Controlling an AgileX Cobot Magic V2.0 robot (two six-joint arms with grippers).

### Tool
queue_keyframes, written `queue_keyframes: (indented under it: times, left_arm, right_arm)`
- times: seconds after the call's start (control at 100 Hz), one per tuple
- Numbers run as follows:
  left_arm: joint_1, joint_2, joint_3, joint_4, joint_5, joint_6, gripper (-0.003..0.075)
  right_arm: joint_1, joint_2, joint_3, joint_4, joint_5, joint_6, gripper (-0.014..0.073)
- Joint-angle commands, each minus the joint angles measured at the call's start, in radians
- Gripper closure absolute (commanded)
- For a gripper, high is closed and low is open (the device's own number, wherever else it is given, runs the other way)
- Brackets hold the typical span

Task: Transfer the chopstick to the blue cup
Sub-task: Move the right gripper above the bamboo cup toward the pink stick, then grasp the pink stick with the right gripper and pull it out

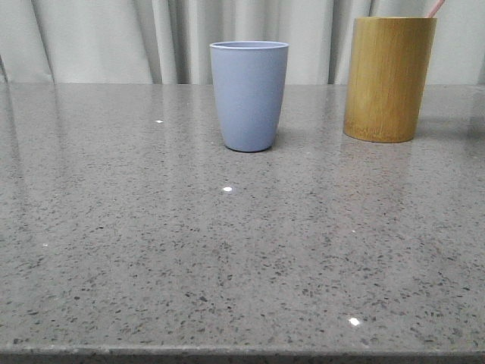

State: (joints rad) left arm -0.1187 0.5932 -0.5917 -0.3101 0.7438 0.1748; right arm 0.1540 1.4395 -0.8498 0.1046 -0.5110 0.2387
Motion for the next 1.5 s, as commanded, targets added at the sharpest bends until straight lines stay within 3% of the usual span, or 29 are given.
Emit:
queue_keyframes:
  times: [0.0, 0.34, 0.67, 1.12, 1.49]
  left_arm:
    - [0.002, 0.001, -0.029, -0.019, -0.067, -0.002, 0.0120]
    - [0.002, 0.001, -0.029, -0.019, -0.067, -0.002, 0.0120]
    - [0.002, 0.001, -0.029, -0.019, -0.067, -0.002, 0.0120]
    - [0.002, 0.001, -0.029, -0.019, -0.067, -0.002, 0.0120]
    - [0.002, 0.001, -0.029, -0.019, -0.067, -0.002, 0.0120]
  right_arm:
    - [-0.006, -0.029, -0.038, 0.001, -0.093, 0.003, -0.0040]
    - [-0.006, -0.029, -0.038, 0.001, -0.082, 0.003, -0.0024]
    - [-0.006, -0.029, -0.038, 0.001, -0.083, 0.003, 0.0346]
    - [-0.006, -0.029, -0.038, 0.001, -0.088, 0.003, 0.0655]
    - [-0.006, -0.052, -0.038, 0.001, -0.108, 0.004, 0.0661]
